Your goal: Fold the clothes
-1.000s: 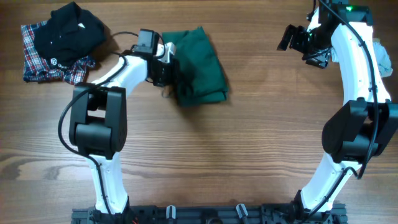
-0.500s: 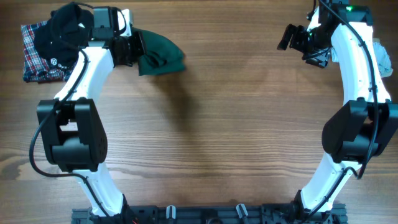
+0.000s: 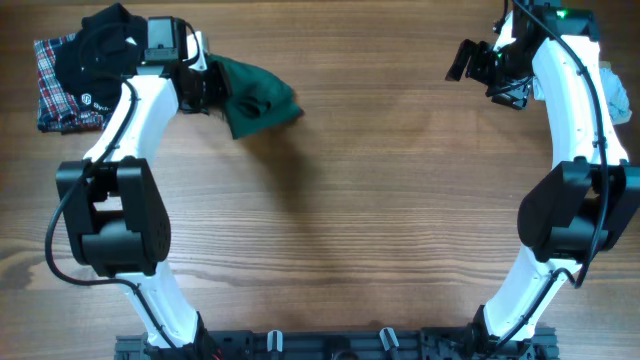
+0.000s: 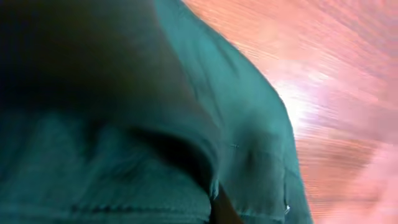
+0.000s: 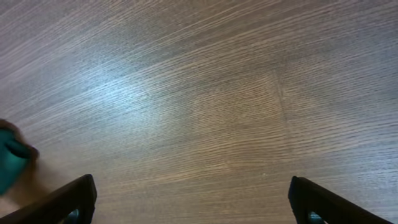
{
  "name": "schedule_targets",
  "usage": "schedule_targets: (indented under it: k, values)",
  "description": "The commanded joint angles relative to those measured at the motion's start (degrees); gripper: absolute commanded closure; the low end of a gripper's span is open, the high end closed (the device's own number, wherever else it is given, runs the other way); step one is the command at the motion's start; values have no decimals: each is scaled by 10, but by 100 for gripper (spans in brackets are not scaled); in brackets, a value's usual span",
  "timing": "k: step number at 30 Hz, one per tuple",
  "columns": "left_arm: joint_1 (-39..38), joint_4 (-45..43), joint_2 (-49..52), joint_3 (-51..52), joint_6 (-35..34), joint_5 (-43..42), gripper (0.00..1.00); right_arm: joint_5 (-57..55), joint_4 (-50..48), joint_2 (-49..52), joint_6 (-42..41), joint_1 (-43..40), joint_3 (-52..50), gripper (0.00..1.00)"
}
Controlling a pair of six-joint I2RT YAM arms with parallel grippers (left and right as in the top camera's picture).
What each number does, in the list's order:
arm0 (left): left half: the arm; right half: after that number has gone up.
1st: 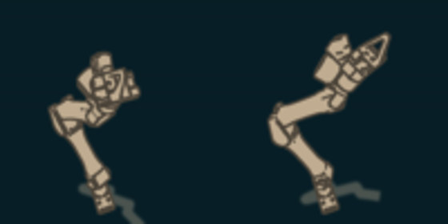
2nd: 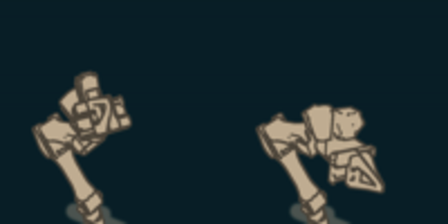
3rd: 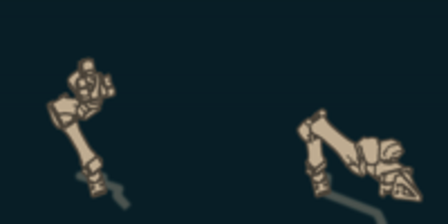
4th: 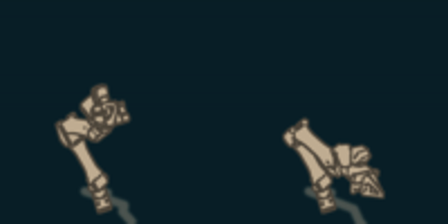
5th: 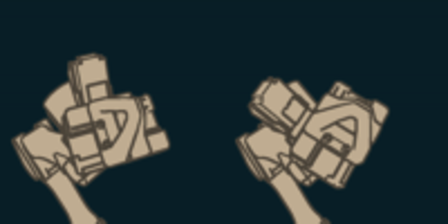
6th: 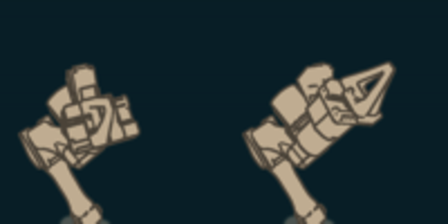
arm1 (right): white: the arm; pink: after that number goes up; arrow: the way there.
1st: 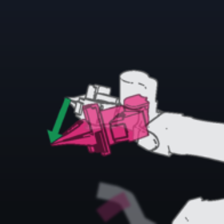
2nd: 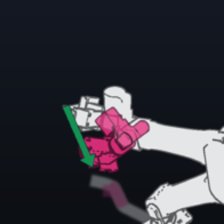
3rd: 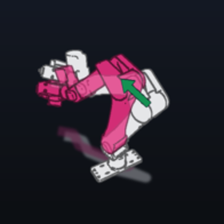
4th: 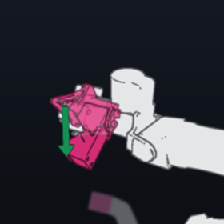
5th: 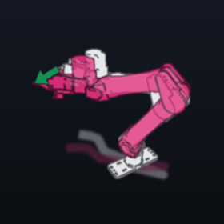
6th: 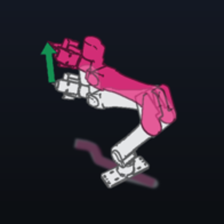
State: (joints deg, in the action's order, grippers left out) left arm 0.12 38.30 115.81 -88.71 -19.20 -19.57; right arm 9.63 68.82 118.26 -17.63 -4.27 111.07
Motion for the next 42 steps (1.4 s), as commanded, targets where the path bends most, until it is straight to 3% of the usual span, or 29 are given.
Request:
schedule_targets:
  k: [1,3,4,5,7,9,16,21,31,38,40,42]
  values:
    - [-41,53,-16,-4,-125,-57,96,3,-7,-7,11,1,6,0]
    - [-71,57,-15,-1,-137,-55,94,3,-7,-7,12,1,6,0]
    - [-83,56,-15,-1,-148,-51,73,3,-7,-7,12,1,6,0]
    - [-90,54,-15,-1,-150,-49,44,3,-8,-7,12,1,6,0]
    - [-100,46,-15,-1,-163,-41,39,3,-7,-7,15,1,6,0]
    - [-100,46,-15,0,-177,-40,23,3,-7,-7,23,1,6,0]
    - [-96,47,-15,57,-245,-40,4,3,-10,-7,23,1,6,0]
    - [-97,-19,-15,130,-291,-68,0,3,-15,-7,25,1,6,0]
    - [-95,-245,-13,202,-293,-66,0,3,-12,-7,41,1,6,0]
    - [-82,-266,26,202,-288,-26,0,3,-6,-7,41,1,6,0]
    - [-79,-279,50,202,-288,-29,4,3,-5,-7,41,1,6,0]
    - [-79,-287,69,202,-288,-29,18,3,-3,-7,41,1,6,0]
